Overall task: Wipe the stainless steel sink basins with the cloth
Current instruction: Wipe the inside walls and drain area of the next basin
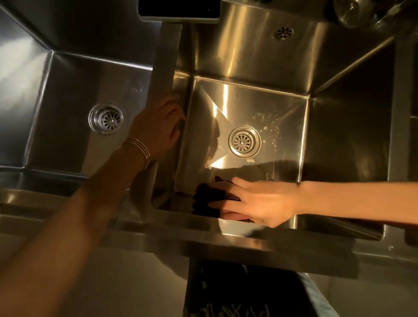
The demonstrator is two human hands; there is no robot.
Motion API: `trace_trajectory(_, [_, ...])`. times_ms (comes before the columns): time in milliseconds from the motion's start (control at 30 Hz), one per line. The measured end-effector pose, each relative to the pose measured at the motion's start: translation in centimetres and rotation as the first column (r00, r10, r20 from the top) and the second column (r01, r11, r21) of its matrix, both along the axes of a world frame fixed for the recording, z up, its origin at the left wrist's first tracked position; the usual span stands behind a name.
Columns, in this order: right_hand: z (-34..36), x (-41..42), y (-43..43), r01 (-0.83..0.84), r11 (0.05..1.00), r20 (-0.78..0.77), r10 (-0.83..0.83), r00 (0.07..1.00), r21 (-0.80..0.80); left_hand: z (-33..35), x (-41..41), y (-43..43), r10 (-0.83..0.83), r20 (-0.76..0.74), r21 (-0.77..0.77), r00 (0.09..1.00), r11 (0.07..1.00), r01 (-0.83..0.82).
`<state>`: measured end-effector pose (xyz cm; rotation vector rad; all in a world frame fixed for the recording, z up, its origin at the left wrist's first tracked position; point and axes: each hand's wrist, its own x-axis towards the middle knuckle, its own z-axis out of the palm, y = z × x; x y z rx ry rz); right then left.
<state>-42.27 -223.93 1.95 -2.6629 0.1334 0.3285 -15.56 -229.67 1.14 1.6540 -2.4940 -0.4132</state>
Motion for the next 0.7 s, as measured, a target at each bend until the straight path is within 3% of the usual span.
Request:
trace_trajectory(133, [-2.2,0.8,-1.8,0.025,0.971,-0.205,0.025,0.978,0.240,-0.7,-0.4,0.6,-0.030,0.026,-0.021,0.999,0.999,0.030])
trace_trajectory(200, [-4.5,1.5,-1.7,0.008,0.979,-0.198,0.033,0.980,0.206,-1.0,-0.5,0.9,-0.036,0.054,-0.037,0.998,0.999,0.038])
trace_trajectory(333, [-12.3,2.3,-0.3,0.063,0.998,-0.237,-0.066,0.969,-0.019,-0.8,-1.0,1.0,0.016,0.103,-0.029,0.995,0.999,-0.014])
trace_trajectory(433, [-17.2,2.1,-0.1,0.087,0.989,-0.178,-0.108,0.978,-0.119,-0.5,-1.2,0.9,0.023,0.114,-0.028,0.993,0.999,-0.020])
trace_trajectory(600, [-20.9,1.1,0.3,0.245,0.969,-0.413,-0.208,0.887,0.040,-0.4,-1.3,0.7,0.020,0.101,-0.082,0.995,0.997,-0.012])
trace_trajectory(700, [-20.9,0.3,-1.5,0.132,0.988,-0.390,-0.092,0.916,0.077,-0.7,-1.1,0.8,0.058,0.098,-0.098,0.994,0.994,-0.048])
